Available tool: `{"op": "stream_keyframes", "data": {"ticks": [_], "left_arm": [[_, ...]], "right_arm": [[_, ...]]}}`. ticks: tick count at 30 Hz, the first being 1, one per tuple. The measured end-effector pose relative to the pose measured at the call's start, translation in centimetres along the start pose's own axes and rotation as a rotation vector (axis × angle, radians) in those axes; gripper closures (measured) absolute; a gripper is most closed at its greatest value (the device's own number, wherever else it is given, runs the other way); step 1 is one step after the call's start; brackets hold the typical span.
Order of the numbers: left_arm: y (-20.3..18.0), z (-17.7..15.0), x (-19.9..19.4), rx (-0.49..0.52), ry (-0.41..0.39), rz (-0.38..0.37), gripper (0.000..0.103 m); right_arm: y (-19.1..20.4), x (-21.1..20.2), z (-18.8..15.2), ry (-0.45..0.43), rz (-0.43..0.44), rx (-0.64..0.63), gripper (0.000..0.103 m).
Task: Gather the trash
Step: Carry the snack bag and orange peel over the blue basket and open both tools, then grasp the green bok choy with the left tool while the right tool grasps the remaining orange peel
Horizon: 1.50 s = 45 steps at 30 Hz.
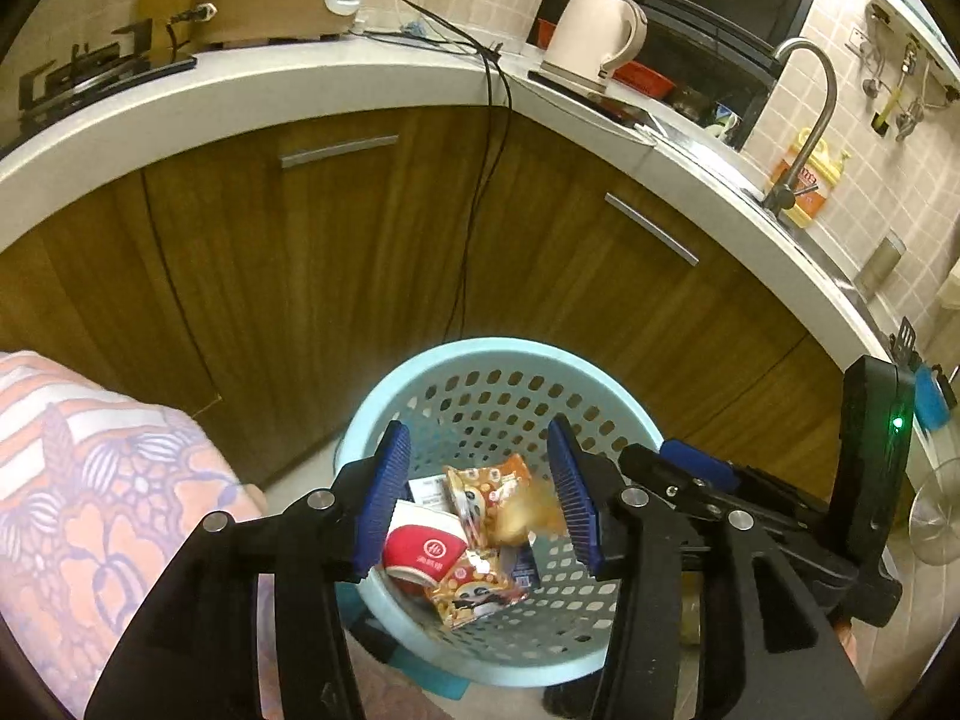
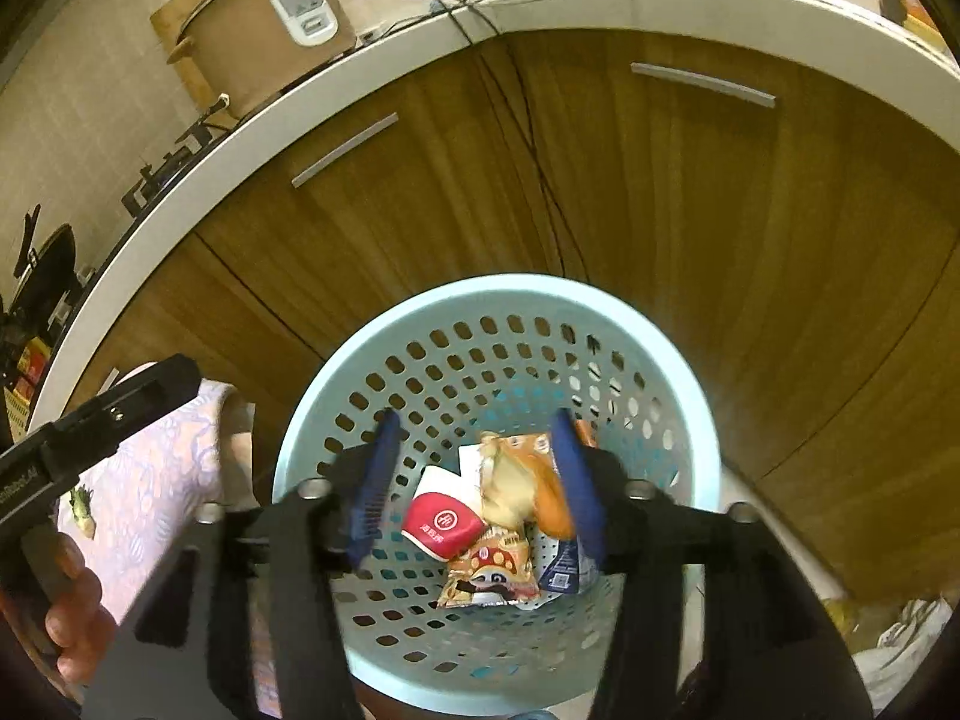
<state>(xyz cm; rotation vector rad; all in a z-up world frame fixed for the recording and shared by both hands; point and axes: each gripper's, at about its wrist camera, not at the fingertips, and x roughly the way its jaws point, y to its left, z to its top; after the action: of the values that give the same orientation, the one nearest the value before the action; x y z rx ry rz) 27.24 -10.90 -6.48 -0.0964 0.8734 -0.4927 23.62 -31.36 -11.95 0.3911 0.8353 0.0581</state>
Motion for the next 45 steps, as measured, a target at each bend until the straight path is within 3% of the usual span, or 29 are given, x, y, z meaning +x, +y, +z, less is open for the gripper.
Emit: {"op": "stream_keyframes", "data": {"ticks": [6,18,23,32,40,45], "left_arm": [[0.1,-0.2,-2.5,-0.001,-0.041,-0.003,0.056],[2.2,-1.2,-9.7,-0.025,-0.161,0.063,0.056],[6.0,-2.3,-14.0,-0.15,-0.247,0.092,0.056],[14.2,-6.0,-20.8,-0.357,-0.353,0.237,0.056],[22.4,-10.2,-24.6,-0.529,-0.387,0.313,0.056],[25.5,-12.2,-24.3,-0.548,-0.335,0.379,0.056]], "right_arm": [[1.1,-1.7,0.1,-0.027,0.036,-0.009,0.053],[7.9,-4.5,-0.8,-0.072,0.142,-0.124,0.053],[11.5,-4.3,-2.0,-0.062,0.205,-0.167,0.053],[20.2,-1.8,-7.3,0.015,0.291,-0.301,0.053],[26.3,1.1,-12.1,0.097,0.316,-0.415,0.053],[28.1,1.3,-13.6,0.076,0.272,-0.483,0.053]]}}
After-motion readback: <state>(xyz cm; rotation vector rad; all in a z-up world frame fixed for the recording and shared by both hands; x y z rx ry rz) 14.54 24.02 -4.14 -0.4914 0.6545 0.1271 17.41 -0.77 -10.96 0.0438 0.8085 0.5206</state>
